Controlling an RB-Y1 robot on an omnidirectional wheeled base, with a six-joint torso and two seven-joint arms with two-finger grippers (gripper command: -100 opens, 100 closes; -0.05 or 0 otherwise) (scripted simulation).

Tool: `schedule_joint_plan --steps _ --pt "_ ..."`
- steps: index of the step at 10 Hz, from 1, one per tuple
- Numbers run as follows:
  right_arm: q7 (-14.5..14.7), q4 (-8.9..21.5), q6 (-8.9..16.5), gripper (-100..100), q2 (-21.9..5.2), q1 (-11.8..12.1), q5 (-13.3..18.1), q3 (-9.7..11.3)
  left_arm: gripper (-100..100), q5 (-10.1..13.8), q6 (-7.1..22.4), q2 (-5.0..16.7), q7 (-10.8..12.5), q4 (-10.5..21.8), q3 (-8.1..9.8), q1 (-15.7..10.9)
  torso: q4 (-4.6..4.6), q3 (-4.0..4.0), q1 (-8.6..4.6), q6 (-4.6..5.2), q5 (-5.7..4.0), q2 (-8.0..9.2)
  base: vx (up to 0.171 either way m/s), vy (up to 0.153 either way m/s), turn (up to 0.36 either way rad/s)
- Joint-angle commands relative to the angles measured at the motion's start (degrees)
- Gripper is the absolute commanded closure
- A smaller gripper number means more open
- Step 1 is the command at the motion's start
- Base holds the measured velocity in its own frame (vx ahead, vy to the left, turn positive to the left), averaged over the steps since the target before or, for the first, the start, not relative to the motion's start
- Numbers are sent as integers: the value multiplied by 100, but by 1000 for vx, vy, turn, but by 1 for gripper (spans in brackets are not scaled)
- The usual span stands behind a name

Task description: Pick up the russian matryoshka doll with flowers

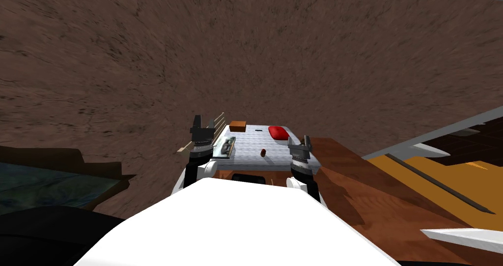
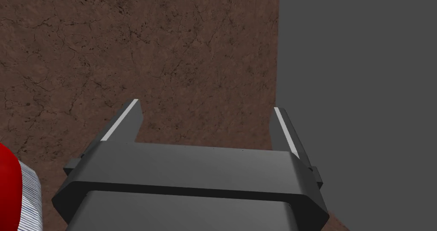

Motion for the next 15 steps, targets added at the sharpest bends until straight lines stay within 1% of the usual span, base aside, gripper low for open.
schedule_joint_plan --steps 1,2,3,4,5,6,7,8,9,10,11,12,13,14,15 --pt "-72 139 17 -100 -28 -20 -186 -34 0 0 0 0 0 0 0 0 0 0 0 0 0 0 43 58 19" --pt "-188 352 45 -100 -53 26 -395 -51 0 0 0 0 0 0 0 0 1 1 -4 0 0 2 53 60 54" --pt "-188 352 45 -100 -53 26 -485 -51 0 0 0 0 0 0 0 0 0 0 -4 0 0 0 45 54 17" --pt "-309 577 76 -100 -73 66 -697 -66 0 0 0 0 0 0 0 0 0 1 -7 0 0 1 46 73 55" --pt "-309 577 76 -100 -73 66 -794 -66 0 0 0 0 0 0 0 0 1 1 1 0 1 2 43 58 18" --pt "-434 784 111 -100 -89 101 -985 -80 0 0 0 0 0 0 0 0 1 2 -4 1 1 4 60 80 59" --pt "-434 814 111 -100 -89 101 -1111 -80 0 0 0 0 0 0 0 0 0 0 2 0 1 -1 54 60 15" --pt "-563 1062 150 -100 -99 128 -1308 -93 0 0 0 0 0 0 0 0 0 0 -3 0 1 0 59 69 57" --pt "-563 1062 150 -100 -99 128 -1434 -93 0 0 0 0 0 0 0 0 0 -1 0 -1 0 -2 50 61 24" --pt "-694 1304 192 -100 -107 146 -1621 -104 0 0 0 0 0 0 0 0 0 0 -3 1 1 1 57 72 46" --pt "-694 1320 192 -100 -107 146 -1761 -104 0 0 0 0 0 0 0 0 0 0 0 0 1 0 44 55 25" --pt "-828 1577 237 -100 -112 156 -1959 -114 0 0 0 0 0 0 0 0 1 1 -5 0 1 3 55 66 70" --pt "-828 1588 237 -100 -112 156 -2090 -114 0 0 0 0 0 0 0 0 0 0 -2 0 1 1 43 56 22" --pt "-963 1856 286 -100 -116 155 -2276 -123 0 0 0 0 0 0 0 0 1 2 -5 1 1 4 43 64 46" --pt "-963 1863 286 -100 -116 155 -2418 -123 0 0 0 0 0 0 0 0 1 2 -2 0 1 4 46 52 29"
